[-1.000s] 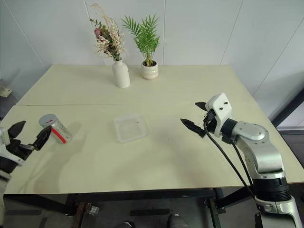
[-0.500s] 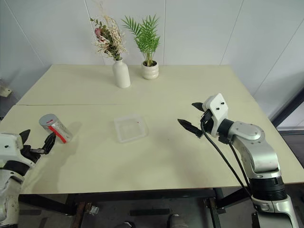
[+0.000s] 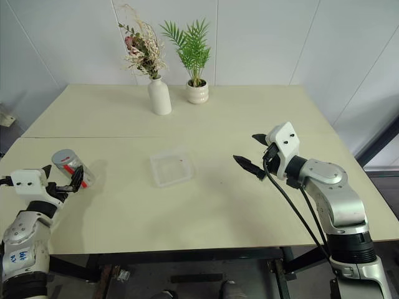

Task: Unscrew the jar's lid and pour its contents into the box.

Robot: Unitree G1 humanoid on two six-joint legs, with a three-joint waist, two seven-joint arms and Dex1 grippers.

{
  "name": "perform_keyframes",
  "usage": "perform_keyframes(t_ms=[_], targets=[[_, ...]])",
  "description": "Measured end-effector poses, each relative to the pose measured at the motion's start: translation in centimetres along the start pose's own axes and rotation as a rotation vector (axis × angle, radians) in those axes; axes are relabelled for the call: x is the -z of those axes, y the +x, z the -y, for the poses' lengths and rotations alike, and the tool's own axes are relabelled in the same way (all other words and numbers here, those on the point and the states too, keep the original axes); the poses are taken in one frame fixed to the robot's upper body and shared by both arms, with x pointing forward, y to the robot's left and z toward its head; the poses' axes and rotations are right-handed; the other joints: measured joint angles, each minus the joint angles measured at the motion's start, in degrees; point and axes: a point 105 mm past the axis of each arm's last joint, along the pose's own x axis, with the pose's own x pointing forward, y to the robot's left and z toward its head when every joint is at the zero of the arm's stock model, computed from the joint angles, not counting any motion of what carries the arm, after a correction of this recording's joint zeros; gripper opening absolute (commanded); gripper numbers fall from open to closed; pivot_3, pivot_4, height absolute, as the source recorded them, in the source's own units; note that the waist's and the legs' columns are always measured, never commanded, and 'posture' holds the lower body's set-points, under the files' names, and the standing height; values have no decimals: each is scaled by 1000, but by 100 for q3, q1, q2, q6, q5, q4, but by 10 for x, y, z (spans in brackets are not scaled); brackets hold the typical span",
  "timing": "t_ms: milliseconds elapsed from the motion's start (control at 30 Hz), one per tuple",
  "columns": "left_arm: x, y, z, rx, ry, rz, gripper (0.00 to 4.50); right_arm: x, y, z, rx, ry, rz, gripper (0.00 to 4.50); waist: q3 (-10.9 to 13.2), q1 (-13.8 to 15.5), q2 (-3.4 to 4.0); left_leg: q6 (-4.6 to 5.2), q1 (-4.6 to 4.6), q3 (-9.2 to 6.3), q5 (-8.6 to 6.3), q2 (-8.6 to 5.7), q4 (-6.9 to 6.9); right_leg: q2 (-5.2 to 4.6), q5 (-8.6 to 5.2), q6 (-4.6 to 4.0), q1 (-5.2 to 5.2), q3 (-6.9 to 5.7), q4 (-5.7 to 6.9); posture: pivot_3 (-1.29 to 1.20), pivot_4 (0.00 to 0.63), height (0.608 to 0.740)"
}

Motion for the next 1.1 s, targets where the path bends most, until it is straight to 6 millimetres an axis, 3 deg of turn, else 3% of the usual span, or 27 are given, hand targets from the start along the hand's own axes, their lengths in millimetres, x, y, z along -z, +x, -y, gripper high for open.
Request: perform_keyframes(t_ms=[600,1100], targets=[[6,19,19,-38,-26,22,4443,-2,1,0,-1,-1,-3,4500,0,18,-1,0,-1,-1,0,-2,2,-1,6,11,0,-1,0,0,150,740],[4,17,13,-154,-33,-3,4443,-4,5,2,-9,-15,3,4500,-1,14,-1,0,-2,-1,0,-3,2,-1,8,13,0,-1,0,0,150,740]])
